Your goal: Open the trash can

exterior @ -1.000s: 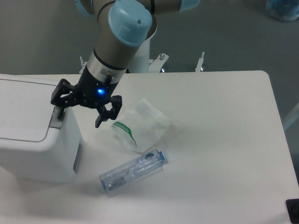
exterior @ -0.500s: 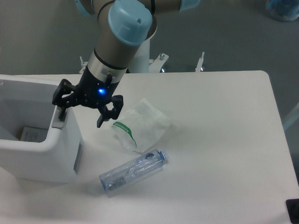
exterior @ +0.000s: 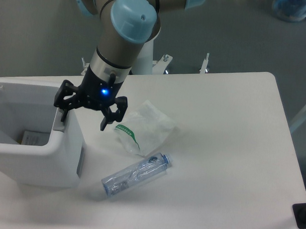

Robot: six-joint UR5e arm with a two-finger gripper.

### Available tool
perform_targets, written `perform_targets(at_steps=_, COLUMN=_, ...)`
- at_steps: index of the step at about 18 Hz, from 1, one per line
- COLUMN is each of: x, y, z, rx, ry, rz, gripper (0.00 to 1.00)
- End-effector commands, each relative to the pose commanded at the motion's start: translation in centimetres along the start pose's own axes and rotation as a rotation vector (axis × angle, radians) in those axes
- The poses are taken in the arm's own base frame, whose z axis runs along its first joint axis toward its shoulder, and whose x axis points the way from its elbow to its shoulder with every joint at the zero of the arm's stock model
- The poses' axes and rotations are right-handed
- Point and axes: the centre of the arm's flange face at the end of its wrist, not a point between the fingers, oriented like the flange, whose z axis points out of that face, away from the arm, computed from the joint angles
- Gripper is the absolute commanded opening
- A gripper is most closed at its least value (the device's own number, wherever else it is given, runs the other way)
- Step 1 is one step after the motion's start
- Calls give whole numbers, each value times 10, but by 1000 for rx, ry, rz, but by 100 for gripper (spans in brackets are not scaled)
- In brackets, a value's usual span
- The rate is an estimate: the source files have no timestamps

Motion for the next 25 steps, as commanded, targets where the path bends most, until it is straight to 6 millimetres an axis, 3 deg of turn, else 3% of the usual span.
perform_targets(at_steps=5, x=-55, y=-6, z=-37, rx=66, ry=-47, rz=-42, gripper=100)
perform_targets(at_steps=8, x=-100, y=-4, z=-51, rx=79, ry=-76, rz=-19, gripper=100)
perform_targets(at_steps=11, x=-121, y=-6, z=-60, rx=69, ry=-155, rz=97, gripper=100)
perform_targets(at_steps=14, x=-153, y=-6, z=-49, rx=-7, ry=-294, rz=166, gripper=100)
perform_targets(at_steps=17, x=-179, y=-9, z=-29, rx=-67, ry=-348, rz=204, gripper=100)
perform_targets(at_steps=22, x=-216, y=-7, z=-12, rx=-116, ry=-392, rz=219, gripper=100)
perform_targets(at_steps=25, x=-258, y=4, z=-9, rx=-212, ry=-419, rz=350, gripper=100)
